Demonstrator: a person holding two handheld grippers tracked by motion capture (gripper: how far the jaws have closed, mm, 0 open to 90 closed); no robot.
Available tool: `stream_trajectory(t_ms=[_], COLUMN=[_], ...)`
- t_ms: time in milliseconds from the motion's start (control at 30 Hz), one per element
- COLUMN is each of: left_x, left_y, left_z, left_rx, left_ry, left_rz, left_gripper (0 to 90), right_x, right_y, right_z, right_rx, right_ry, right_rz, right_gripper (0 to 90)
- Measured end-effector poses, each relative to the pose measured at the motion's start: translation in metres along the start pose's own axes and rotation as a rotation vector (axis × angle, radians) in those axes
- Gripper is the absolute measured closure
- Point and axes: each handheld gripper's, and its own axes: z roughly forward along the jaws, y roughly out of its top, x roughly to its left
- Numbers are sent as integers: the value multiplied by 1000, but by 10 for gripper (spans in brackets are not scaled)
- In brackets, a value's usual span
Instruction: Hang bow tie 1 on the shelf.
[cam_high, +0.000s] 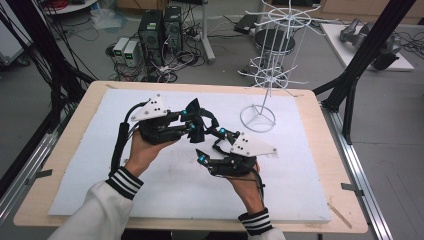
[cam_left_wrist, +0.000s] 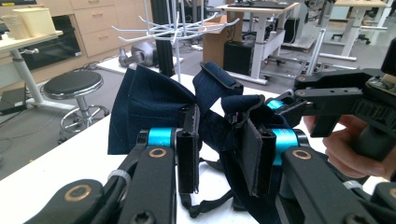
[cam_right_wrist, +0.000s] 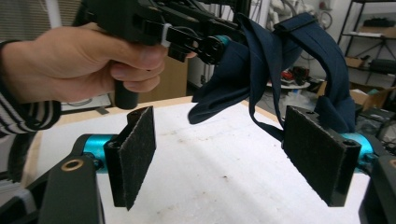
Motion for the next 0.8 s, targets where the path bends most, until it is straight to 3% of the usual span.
stream_trajectory(t_ms=[433, 800], left_x=[-2, -5], left_y=[-1, -2], left_z=[2, 5], left_rx=[5, 1], left_ry=[18, 15], left_rz=[7, 10], left_gripper=[702, 702], right_x=[6, 3], right_y=[2, 2], right_z=[0, 5], right_rx=[-1, 1], right_ry=[-27, -35], right_rz=[-23, 14], right_gripper=[475, 571])
